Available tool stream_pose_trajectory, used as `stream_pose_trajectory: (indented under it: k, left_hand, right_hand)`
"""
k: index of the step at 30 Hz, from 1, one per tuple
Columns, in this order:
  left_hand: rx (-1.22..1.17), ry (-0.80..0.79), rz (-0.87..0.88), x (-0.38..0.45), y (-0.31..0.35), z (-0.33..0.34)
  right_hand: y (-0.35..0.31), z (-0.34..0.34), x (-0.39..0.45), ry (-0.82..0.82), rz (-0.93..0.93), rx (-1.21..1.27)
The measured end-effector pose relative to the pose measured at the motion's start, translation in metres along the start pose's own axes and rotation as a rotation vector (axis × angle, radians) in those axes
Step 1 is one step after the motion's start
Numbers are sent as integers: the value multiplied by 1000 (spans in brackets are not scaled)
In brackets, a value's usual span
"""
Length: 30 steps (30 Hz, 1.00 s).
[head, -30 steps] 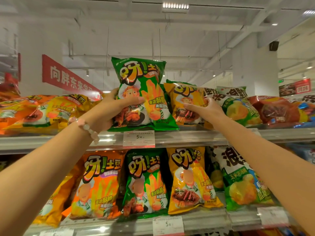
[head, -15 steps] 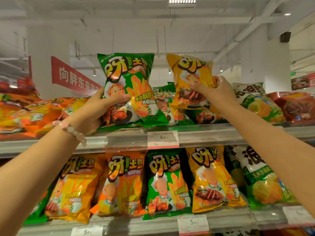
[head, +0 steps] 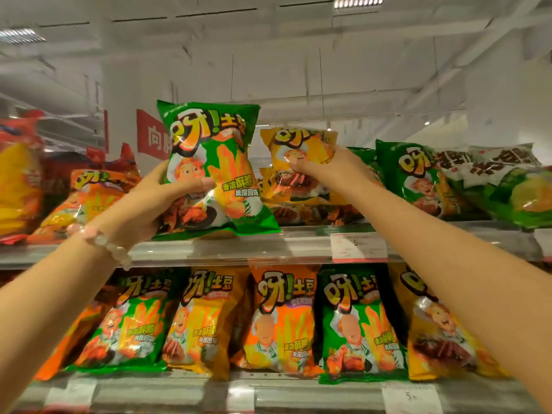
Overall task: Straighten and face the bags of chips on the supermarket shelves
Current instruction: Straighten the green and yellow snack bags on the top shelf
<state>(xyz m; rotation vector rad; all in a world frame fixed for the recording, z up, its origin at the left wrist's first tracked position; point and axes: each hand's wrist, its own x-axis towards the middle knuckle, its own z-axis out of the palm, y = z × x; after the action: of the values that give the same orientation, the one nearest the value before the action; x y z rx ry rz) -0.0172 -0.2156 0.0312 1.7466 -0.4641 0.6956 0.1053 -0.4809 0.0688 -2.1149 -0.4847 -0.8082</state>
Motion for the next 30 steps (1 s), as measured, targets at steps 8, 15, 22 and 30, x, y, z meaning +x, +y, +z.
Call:
stream_pose_trajectory:
  k: [8,15,22,30]
  left_hand:
    - [-13,-13,-3,-10,-11,-22]
    - [-11,-27,-22,-12,-18,-11]
    - [-69,-62,-29,-7,-22,8]
    - [-108,-111,11,4,-17,69]
  right_hand:
    - [-7,52,-7,51,63,-250]
    - [-6,63,-8,-49,138,-244]
    - [-4,55,-13,-35,59,-54]
    - [-12,-4,-44,-139,-155,514]
